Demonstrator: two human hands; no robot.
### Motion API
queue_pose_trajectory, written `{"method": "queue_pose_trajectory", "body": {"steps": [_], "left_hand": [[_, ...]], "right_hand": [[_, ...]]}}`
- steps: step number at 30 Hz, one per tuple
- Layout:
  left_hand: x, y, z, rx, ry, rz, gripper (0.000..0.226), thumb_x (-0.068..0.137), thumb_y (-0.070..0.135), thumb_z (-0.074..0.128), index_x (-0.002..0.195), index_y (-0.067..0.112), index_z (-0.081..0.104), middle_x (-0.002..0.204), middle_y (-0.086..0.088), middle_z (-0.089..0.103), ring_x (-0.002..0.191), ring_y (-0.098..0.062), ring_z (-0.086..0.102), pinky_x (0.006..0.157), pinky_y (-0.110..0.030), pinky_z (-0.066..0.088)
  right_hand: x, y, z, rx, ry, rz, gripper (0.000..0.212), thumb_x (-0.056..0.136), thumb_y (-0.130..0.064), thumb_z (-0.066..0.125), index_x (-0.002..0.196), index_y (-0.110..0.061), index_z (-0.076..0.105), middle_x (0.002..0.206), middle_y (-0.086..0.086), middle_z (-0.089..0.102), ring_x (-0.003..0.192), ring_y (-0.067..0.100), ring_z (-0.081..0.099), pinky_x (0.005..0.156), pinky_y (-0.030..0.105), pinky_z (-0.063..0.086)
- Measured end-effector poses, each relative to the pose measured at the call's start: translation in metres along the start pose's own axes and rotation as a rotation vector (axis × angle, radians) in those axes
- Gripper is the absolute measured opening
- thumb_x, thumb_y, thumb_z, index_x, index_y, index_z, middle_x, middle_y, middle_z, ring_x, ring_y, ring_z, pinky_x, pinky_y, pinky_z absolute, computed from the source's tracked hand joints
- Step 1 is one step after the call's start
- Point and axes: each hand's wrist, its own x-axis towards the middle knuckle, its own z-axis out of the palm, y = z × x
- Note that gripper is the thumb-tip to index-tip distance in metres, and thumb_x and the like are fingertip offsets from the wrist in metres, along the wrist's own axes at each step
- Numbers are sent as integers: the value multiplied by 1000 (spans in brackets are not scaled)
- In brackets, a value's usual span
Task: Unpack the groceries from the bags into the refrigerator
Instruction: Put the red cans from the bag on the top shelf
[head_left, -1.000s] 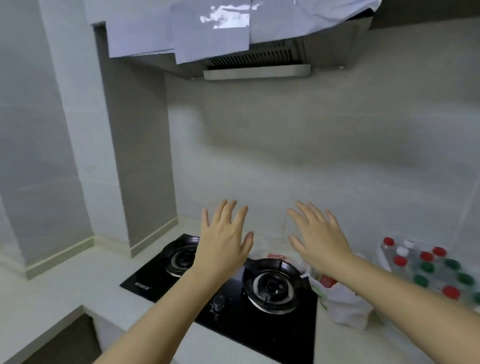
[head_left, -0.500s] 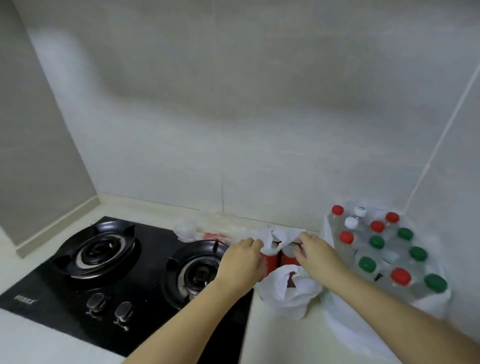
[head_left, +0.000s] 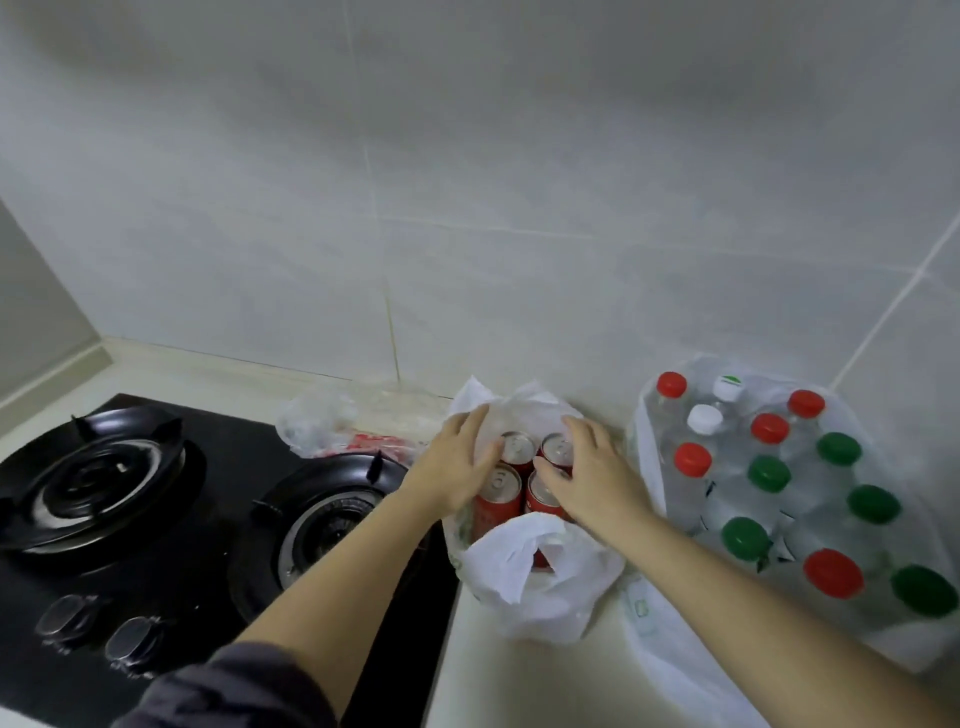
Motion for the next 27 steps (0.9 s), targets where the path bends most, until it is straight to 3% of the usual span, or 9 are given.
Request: {"method": "queue_pose_trajectory", "body": {"steps": [8,11,13,16,19,21,23,25,27], "left_hand": [[23,-21,36,-297,-28,-199,55,104,46,22,149,16,34,154,-5,35,142,-21,30,116,-31,19],[20,-41,49,-551,-45,-389,97,80,86,21,148,20,38,152,-5,40,140,-21,36,119,-43,21],[24,-66,65,-611,-67,-442,113,65,98,19,147,22,41,148,0,44,138,-18,39,118,-45,25],[20,-84,77,-596,-142,-402,94,72,94,20,135,32,52,143,7,49,132,-13,44,115,-41,27],[-6,-56,55,-617,-82,-326,78,80,85,28,135,34,48,141,13,48,131,-5,42,116,-36,26],[-24,-45,46,-587,-67,-288,84,81,78,40,148,28,32,140,14,40,132,-6,36,114,-31,26],[-41,-39,40,-515,-125,-239,103,71,74,57,152,24,19,138,11,36,133,-5,33,111,-28,28],[-49,-41,43,-387,-202,-191,114,72,55,76,155,20,7,143,11,32,134,-5,32,110,-28,31],[-48,-43,53,-200,-213,-161,116,71,37,82,154,24,1,149,6,33,132,-13,41,107,-35,40]], "right_hand": [[18,24,18,253,-41,225,79,94,-52,51,155,-15,16,158,15,25,146,28,22,115,38,21],[10,30,32,321,-123,292,93,87,-67,50,156,-23,4,161,12,18,148,29,19,118,43,22],[4,32,34,336,-166,282,102,80,-73,50,155,-25,1,161,13,17,147,30,18,118,45,20],[-1,32,34,395,-268,270,111,81,-63,61,153,-30,-17,164,10,-1,150,28,5,120,45,12],[-2,34,36,464,-323,258,126,64,-76,66,146,-45,-25,163,4,2,150,25,11,119,48,18],[-3,37,40,544,-310,256,107,82,-63,61,147,-46,-22,163,-2,6,149,20,13,120,44,16],[-2,36,41,631,-281,307,79,93,-67,37,154,-42,-6,159,-8,18,145,14,20,120,39,15],[-7,36,45,592,-230,321,89,79,-87,17,154,-38,18,148,-14,33,135,8,30,119,35,18],[-16,34,47,412,-201,279,77,89,-79,20,152,-34,24,150,-7,38,135,11,35,113,28,20]]}}
